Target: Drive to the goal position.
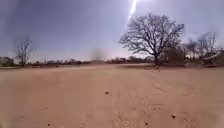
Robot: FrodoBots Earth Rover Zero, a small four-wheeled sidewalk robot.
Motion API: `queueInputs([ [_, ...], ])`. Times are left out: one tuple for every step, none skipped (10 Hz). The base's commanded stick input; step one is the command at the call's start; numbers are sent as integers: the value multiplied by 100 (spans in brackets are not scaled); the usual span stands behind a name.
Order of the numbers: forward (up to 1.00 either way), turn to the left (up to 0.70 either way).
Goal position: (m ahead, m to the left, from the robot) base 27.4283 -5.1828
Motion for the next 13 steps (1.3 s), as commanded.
queueInputs([
  [100,0],
  [100,0],
  [100,0],
  [100,0],
  [100,0],
  [100,0],
  [100,0],
  [100,0],
  [100,0],
  [100,0],
  [100,0],
  [100,0],
  [100,0],
])
